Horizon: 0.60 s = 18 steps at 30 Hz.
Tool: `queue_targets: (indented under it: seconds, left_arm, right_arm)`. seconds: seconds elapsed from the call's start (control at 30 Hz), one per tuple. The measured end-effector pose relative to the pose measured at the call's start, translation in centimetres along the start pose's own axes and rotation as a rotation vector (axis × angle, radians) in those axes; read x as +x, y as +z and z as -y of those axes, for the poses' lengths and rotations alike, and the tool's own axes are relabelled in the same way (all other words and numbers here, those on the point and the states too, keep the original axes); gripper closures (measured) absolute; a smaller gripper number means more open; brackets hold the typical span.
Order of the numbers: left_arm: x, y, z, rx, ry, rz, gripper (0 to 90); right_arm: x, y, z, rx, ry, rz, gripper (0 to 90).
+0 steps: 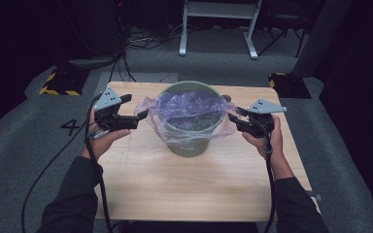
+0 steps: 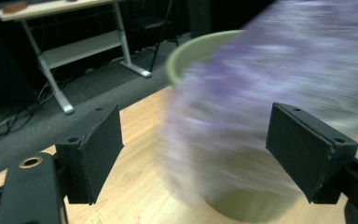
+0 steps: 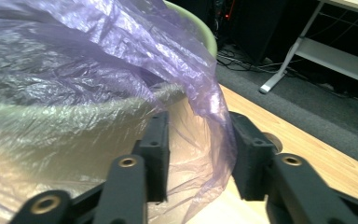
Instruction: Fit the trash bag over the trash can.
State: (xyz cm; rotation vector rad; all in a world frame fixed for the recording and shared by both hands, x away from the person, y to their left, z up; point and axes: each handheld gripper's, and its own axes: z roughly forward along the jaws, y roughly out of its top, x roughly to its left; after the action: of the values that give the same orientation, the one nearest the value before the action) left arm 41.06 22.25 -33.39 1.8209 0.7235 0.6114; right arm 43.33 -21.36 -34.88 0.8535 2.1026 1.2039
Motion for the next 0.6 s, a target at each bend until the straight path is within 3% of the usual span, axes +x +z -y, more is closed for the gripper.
queue_targets:
  seconds: [0.1,0.23,0.3,0.4,0.5,0.6]
  left_arm:
    - [-2.5,-1.2,0.4,-0.014,0.06,0.057,17.2]
    - [-5.2,-0.7,1.1,0.013,0.121,0.123,19.1]
    - [-6.5,0.1,1.3,0.035,0.172,0.12,19.9]
    - [-7.0,1.4,1.1,0.06,0.195,0.12,21.2]
    - [-6.9,2.1,0.6,0.054,0.198,0.105,35.9]
    - [-7.0,2.4,0.4,0.052,0.26,0.083,64.7]
  right_arm:
    - [0.3,-0.2,-0.1,0.003,-0.007,0.008,54.0]
    - [0.4,-0.2,-0.1,0.01,-0.01,0.006,51.8]
    - [0.4,-0.2,0.0,0.012,-0.012,-0.001,59.5]
    - [0.4,-0.1,0.3,0.016,-0.024,-0.014,72.8]
    - [0.6,0.1,0.4,0.017,-0.047,-0.031,82.0]
    - [0.8,0.1,0.4,0.013,-0.067,-0.039,85.4]
